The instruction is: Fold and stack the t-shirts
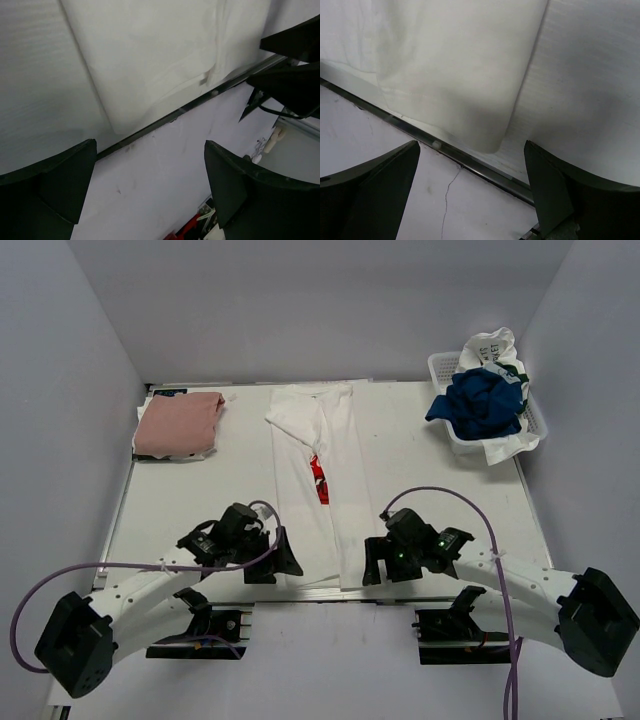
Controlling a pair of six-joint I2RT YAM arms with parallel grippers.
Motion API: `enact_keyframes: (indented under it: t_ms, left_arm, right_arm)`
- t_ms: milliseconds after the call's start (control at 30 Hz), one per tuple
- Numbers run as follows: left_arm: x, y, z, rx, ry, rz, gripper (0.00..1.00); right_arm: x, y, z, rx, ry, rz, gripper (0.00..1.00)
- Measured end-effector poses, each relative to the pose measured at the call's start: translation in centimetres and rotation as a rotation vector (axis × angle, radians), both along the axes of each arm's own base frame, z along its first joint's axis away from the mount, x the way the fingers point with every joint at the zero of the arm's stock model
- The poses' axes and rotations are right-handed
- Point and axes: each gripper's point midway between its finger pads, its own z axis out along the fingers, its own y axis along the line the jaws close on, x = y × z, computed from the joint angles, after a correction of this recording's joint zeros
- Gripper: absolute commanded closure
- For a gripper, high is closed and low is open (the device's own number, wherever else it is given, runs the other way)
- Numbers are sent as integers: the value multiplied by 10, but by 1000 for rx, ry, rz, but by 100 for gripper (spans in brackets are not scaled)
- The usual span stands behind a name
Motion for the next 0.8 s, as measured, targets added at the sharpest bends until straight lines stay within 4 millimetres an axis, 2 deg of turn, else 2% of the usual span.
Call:
enact_keyframes:
  t_ms: [67, 133, 167, 267, 367, 400, 500, 533, 567, 600, 733, 767, 800]
  left_arm:
    - [-9, -1, -9, 24, 44, -14, 10]
    - [-17, 1, -22, 67, 95, -22, 24]
    - [-20, 3, -29, 93, 119, -22, 24]
    - [-26, 3, -39, 130, 167, -27, 27]
    - [-24, -1, -41, 135, 170, -33, 38]
    - [-23, -2, -42, 138, 174, -35, 42]
    - [-20, -5, -46, 145, 170, -39, 62]
    - [-20, -6, -48, 150, 172, -43, 71]
    - [-20, -6, -50, 156, 172, -45, 90]
    - [-20, -6, -52, 161, 173, -46, 100]
    - [-13, -8, -52, 177, 149, -46, 100]
    - [-10, -9, -52, 184, 139, -43, 100]
    - [-6, -9, -52, 189, 126, -40, 100]
  right_arm:
    - [-2, 0, 0, 14, 14, 1, 10]
    - [-3, 2, 1, 32, 26, 1, 11]
    - [-3, 3, 1, 41, 31, 1, 11]
    - [-5, 6, 1, 68, 46, 10, 19]
    - [-6, 10, -1, 88, 68, 18, 31]
    - [-6, 11, -2, 91, 77, 20, 38]
    - [-7, 11, -6, 87, 99, 18, 53]
    - [-7, 11, -7, 83, 102, 17, 63]
    - [-6, 10, -8, 77, 101, 14, 67]
    - [-6, 8, -10, 73, 102, 13, 70]
    - [-5, 4, -14, 53, 95, -4, 82]
    - [-3, 3, -14, 51, 88, -7, 90]
    - [-2, 3, -14, 50, 80, -7, 94]
